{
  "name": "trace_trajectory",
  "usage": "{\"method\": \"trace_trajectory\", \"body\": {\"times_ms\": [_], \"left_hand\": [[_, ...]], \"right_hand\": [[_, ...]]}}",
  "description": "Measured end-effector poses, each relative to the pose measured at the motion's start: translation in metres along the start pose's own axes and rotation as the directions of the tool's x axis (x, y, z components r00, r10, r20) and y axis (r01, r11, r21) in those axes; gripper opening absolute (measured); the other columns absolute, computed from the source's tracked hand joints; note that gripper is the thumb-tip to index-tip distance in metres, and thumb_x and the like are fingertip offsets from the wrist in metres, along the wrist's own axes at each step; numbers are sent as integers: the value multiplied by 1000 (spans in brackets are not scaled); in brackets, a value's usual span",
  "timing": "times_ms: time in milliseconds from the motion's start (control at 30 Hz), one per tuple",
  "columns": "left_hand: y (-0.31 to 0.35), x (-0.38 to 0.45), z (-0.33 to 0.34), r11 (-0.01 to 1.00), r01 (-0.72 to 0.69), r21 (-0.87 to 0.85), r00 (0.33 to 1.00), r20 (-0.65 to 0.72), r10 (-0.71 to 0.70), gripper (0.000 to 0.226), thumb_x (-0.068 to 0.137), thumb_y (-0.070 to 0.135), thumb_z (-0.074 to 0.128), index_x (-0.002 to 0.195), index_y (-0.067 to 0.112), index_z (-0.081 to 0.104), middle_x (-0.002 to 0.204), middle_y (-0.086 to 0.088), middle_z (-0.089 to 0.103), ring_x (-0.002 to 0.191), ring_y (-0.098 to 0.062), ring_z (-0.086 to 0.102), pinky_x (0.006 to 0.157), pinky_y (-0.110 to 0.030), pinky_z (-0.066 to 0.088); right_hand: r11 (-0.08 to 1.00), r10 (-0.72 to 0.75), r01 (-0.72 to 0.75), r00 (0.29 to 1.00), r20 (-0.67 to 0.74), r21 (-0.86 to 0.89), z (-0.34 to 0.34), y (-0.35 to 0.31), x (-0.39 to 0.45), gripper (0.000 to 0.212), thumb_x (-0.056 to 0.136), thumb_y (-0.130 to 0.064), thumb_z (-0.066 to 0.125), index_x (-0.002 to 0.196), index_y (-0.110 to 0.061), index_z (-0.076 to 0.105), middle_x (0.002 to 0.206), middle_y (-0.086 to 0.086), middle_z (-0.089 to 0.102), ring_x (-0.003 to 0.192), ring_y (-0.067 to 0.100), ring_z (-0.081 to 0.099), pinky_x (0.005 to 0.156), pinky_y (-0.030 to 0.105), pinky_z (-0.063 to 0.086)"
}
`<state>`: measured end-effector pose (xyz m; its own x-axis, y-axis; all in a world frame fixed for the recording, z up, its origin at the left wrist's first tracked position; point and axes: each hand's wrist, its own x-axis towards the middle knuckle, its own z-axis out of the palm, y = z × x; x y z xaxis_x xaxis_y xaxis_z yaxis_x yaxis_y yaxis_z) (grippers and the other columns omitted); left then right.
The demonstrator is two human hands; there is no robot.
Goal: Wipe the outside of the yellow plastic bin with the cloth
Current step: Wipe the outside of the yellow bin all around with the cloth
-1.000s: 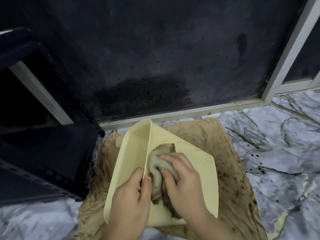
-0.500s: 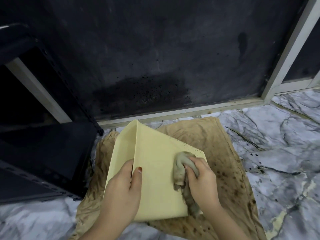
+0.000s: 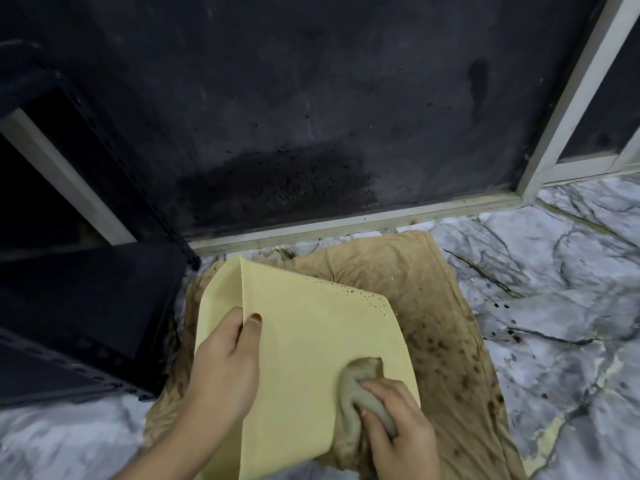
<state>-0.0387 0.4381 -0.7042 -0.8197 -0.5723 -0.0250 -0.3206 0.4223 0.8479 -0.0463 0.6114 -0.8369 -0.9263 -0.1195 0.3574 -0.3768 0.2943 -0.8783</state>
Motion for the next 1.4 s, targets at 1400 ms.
{"method": "trace_trajectory", "body": {"times_ms": [1400], "left_hand": [[-12,-19,2,968,-251,12,967,53,251,46,94,23,43,49,31,34,40,7,38,39,-8,31,38,-17,22]], "right_hand": [[999,45,-43,995,-87,22,10,-27,23,24,77,-23,52,97,-32,59,102,-22,56,97,-1,56,86,10,40]]}}
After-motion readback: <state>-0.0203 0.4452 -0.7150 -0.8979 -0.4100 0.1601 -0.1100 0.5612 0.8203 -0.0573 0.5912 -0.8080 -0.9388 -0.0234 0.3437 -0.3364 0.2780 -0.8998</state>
